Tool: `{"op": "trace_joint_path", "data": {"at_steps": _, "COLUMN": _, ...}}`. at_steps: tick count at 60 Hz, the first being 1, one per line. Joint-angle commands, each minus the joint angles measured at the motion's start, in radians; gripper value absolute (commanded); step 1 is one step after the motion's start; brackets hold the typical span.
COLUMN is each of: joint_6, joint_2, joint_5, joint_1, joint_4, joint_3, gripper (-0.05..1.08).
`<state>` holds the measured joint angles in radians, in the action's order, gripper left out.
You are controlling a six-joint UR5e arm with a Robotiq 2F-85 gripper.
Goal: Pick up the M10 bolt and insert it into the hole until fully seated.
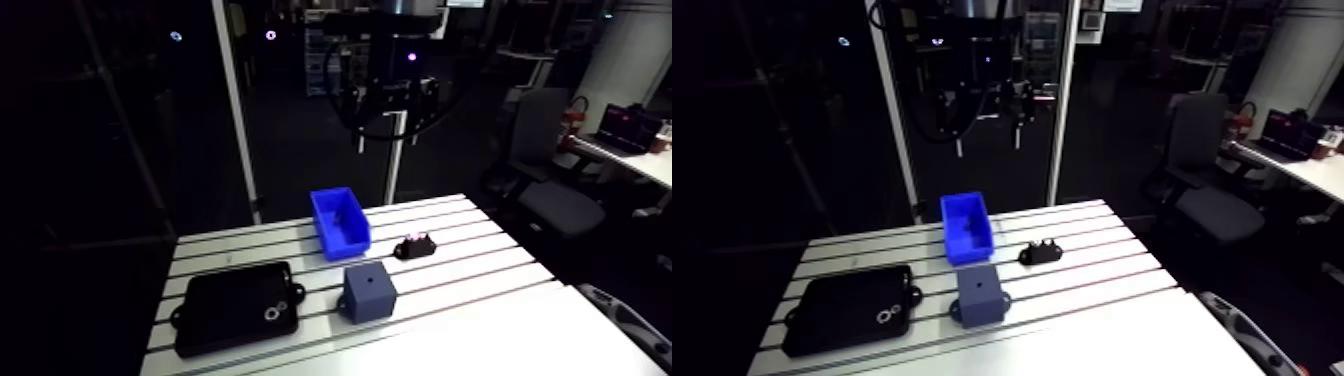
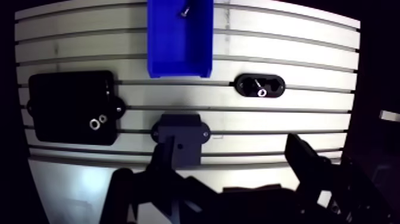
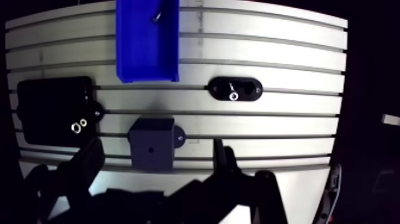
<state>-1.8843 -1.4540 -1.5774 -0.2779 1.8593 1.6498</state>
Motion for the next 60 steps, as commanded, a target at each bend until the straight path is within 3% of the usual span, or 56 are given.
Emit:
{"op": "trace_joint_path", "data": {"at_steps": 1, "joint_6": -0.043, "joint_2": 0.019, "joint_5": 0.027, "joint_1": -0.095, "joint_4": 0.148, "joint_3": 0.087, "gripper": 0.01}}
{"op": "trace_joint_path", "data": {"at_steps": 26, "joint_6": -0.096, "joint_2": 0.075, "joint_5": 0.029, "joint_1": -0.127, "joint_4": 0.279, "joint_3": 0.151, "gripper": 0.02}}
{"op": "trace_joint_path", "data": {"at_steps": 37, "joint_6": -0.118, "joint_2": 0.103, "joint_5": 0.028, "joint_1": -0.142, "joint_4": 0.303, "joint_3": 0.167, "gripper": 0.11}}
{"op": "trace_joint_path", "data": {"at_steps": 41, "joint_6": -0.119, "joint_2": 0.109, "joint_5": 0.027, "joint_1": -0.143, "joint_4": 0.306, "joint_3": 0.174, "gripper": 0.21}}
{"op": "trace_joint_path", "data": {"at_steps": 52, "joint_6": -0.123, "joint_2": 0.117, "joint_5": 0.027, "joint_1": -0.145, "joint_4": 0.341, "joint_3": 0.188, "gripper": 0.24}}
{"op": "trace_joint_path", "data": {"at_steps": 60, "joint_6": -0.132, "joint_2": 0.128, "joint_5": 0.027, "joint_1": -0.15, "joint_4": 0.368, "joint_3": 0.198, "gripper": 0.33}}
